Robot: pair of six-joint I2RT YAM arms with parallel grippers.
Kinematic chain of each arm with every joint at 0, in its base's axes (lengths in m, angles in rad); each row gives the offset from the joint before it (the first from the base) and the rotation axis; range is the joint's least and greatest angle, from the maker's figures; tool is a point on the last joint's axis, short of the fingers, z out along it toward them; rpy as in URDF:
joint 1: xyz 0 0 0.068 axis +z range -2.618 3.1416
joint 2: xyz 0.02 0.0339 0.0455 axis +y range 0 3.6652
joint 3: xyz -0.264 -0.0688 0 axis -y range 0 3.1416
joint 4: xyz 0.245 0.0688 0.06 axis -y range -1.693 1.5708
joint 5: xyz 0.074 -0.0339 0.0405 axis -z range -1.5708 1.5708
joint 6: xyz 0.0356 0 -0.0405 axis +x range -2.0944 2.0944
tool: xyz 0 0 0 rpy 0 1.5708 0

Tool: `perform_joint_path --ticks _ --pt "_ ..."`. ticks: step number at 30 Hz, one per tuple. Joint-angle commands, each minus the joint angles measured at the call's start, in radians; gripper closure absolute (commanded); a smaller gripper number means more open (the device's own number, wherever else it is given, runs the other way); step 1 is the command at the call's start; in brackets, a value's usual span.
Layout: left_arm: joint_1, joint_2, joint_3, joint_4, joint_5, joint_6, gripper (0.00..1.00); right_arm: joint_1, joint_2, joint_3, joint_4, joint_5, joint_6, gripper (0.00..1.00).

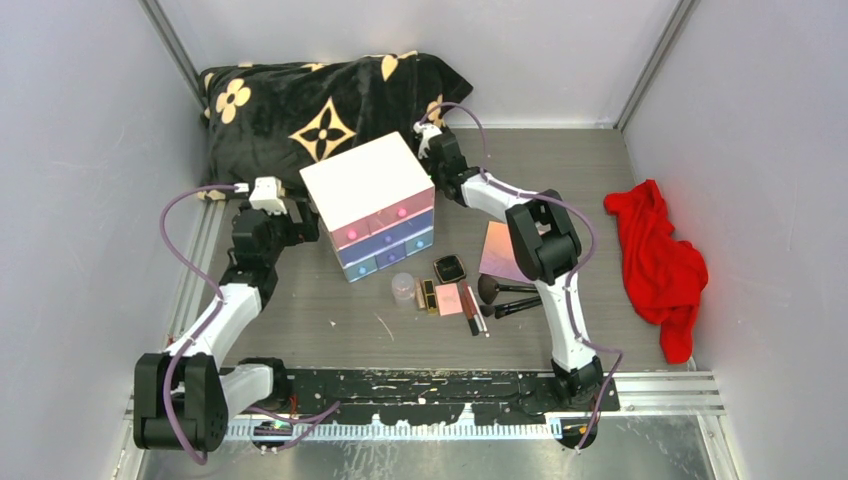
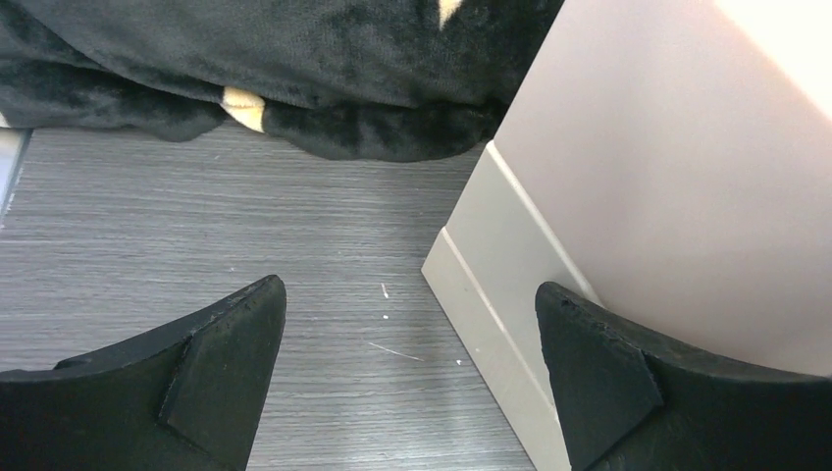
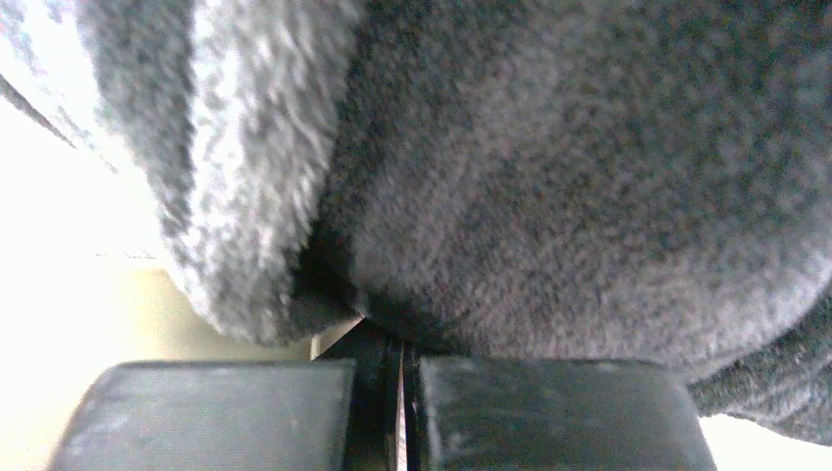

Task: Organize the makeup
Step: Move the storage box to the center of the board.

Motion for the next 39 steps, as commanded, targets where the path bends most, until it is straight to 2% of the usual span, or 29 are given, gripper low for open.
perform_joint_path --ticks 1,5,11,13,16,17,18,19,21,22,24,26,27,28,29,31,35,39 --pt "-0.013 -0.052 0.021 0.030 0.005 -0.004 0.00 0.066 0.010 0.091 0.016 -0.041 0.026 0.97" --pt "-0.013 -0.066 0.034 0.011 -0.006 -0.008 0.00 0.070 -0.049 0.048 -0.013 0.067 -0.036 0.90" --pt "-0.013 -0.111 0.064 -0.041 -0.007 -0.010 0.00 0.070 -0.261 -0.123 -0.055 0.420 -0.254 0.86" --pt "-0.013 -0.128 0.077 -0.078 -0.032 -0.005 0.00 0.070 -0.329 -0.200 -0.051 0.552 -0.303 0.77" --pt "-0.013 -0.152 0.093 -0.127 -0.074 0.008 0.00 0.069 -0.423 -0.312 -0.012 0.703 -0.340 0.75" --pt "-0.013 -0.161 0.095 -0.139 -0.089 0.007 0.00 0.070 -0.448 -0.351 0.007 0.729 -0.344 0.70" --pt "-0.013 -0.171 0.098 -0.149 -0.101 0.006 0.00 0.069 -0.475 -0.388 0.020 0.748 -0.345 0.60" --pt "-0.013 -0.179 0.101 -0.157 -0.114 0.006 0.00 0.069 -0.499 -0.422 0.034 0.759 -0.343 0.57" --pt "-0.013 -0.192 0.117 -0.187 -0.147 0.006 0.00 0.069 -0.542 -0.483 0.055 0.786 -0.327 0.61" --pt "-0.013 -0.196 0.127 -0.209 -0.165 0.006 0.00 0.069 -0.570 -0.513 0.065 0.792 -0.318 0.58" --pt "-0.013 -0.206 0.151 -0.250 -0.196 0.006 0.00 0.068 -0.616 -0.568 0.080 0.802 -0.295 0.46" --pt "-0.013 -0.219 0.165 -0.274 -0.225 0.000 0.00 0.064 -0.666 -0.616 0.088 0.783 -0.262 0.48" --pt "-0.013 -0.227 0.171 -0.281 -0.236 -0.002 0.00 0.063 -0.692 -0.639 0.088 0.768 -0.244 0.46" --pt "-0.013 -0.232 0.178 -0.287 -0.246 -0.008 0.00 0.063 -0.717 -0.659 0.089 0.751 -0.227 0.38" --pt "-0.013 -0.237 0.189 -0.296 -0.258 -0.016 0.00 0.063 -0.746 -0.681 0.087 0.735 -0.210 0.34" --pt "-0.013 -0.243 0.230 -0.314 -0.257 -0.015 0.00 0.063 -0.799 -0.714 0.077 0.704 -0.181 0.39" --pt "-0.013 -0.222 0.337 -0.357 -0.223 -0.004 0.00 0.064 -0.893 -0.768 0.035 0.615 -0.136 0.40" --pt "-0.014 -0.183 0.396 -0.296 -0.063 0.013 0.00 0.081 -0.948 -0.792 -0.016 0.566 -0.134 0.39"
